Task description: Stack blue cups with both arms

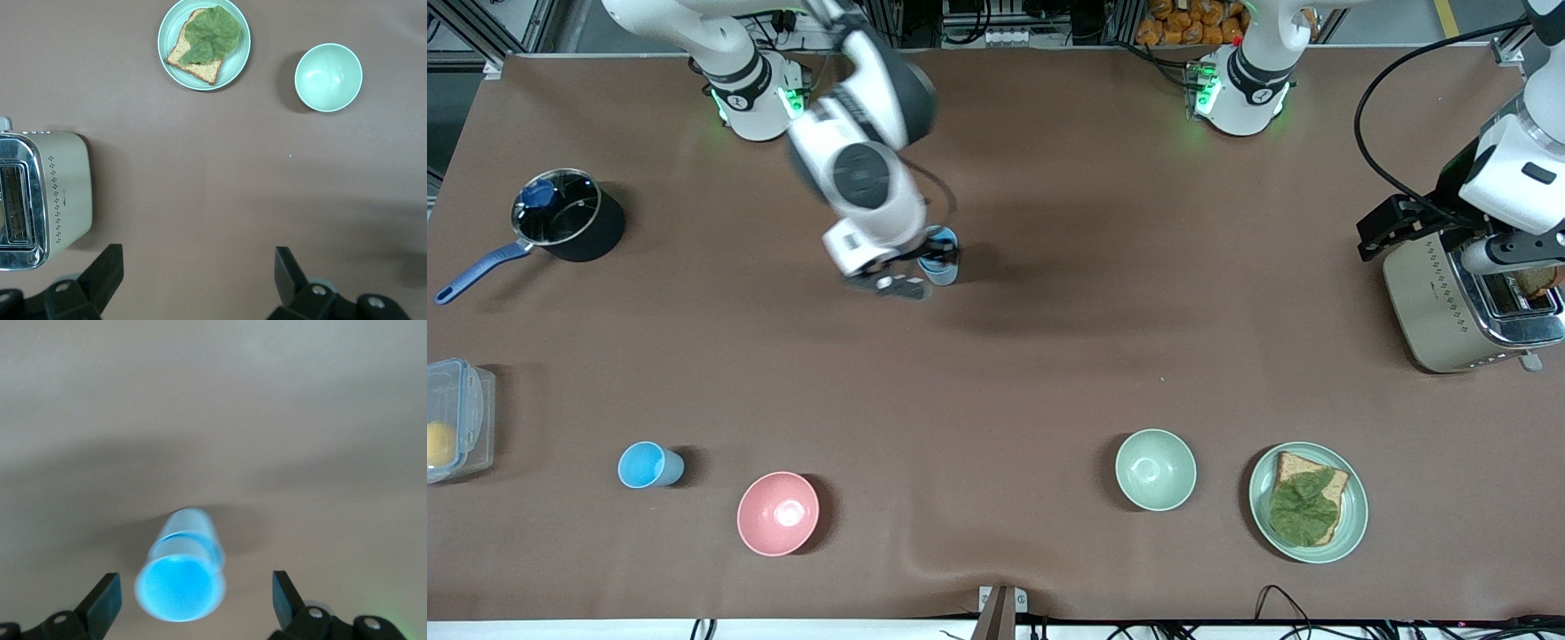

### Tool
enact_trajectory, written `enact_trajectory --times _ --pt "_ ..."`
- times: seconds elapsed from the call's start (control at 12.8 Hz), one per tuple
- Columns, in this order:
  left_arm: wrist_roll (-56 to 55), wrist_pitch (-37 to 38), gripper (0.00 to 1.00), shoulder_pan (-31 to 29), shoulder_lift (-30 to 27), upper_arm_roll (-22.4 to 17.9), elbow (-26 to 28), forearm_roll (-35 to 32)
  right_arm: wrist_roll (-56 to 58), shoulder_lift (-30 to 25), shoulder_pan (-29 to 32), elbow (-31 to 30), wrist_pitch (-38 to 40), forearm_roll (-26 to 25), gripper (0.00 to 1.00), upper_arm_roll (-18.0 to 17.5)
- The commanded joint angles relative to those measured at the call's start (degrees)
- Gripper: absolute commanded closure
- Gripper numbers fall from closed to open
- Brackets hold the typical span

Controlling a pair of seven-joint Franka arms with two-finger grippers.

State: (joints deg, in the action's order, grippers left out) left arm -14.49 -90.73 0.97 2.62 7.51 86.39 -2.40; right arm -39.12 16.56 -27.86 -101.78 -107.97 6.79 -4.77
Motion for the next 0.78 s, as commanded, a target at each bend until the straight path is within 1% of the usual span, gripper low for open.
enact_trajectory --times 0.0,0.16,0.39,0.55,0.62,0.7 --pt "1.92 0.64 0.0 -0.53 -1.48 0.31 0.89 1.6 15.51 -4.69 9.99 -1.41 5.38 0.68 0.0 -0.77" --pt "2.01 1.69 0.0 -0.62 -1.48 0.49 0.71 1.69 24.67 -7.41 16.59 -1.67 7.06 0.51 0.0 -0.68" --pt "4.37 2.74 0.0 -0.7 -1.48 0.23 0.54 1.69 34.6 -14.17 25.29 -1.76 10.49 -1.07 0.0 -0.77" --pt "4.82 5.19 0.0 -0.62 -1.48 0.31 -0.42 1.78 45.22 -17.96 30.57 -1.41 13.12 -1.34 0.0 -0.6" --pt "4.91 5.82 0.0 -0.62 -1.48 0.31 -0.69 1.78 48.4 -18.49 31.81 -0.54 14.35 -2.82 0.0 -0.59" --pt "5.0 5.91 0.0 -0.7 -1.48 0.23 -0.69 1.78 49.65 -18.5 32.78 2.43 16.8 -5.36 0.0 -0.42"
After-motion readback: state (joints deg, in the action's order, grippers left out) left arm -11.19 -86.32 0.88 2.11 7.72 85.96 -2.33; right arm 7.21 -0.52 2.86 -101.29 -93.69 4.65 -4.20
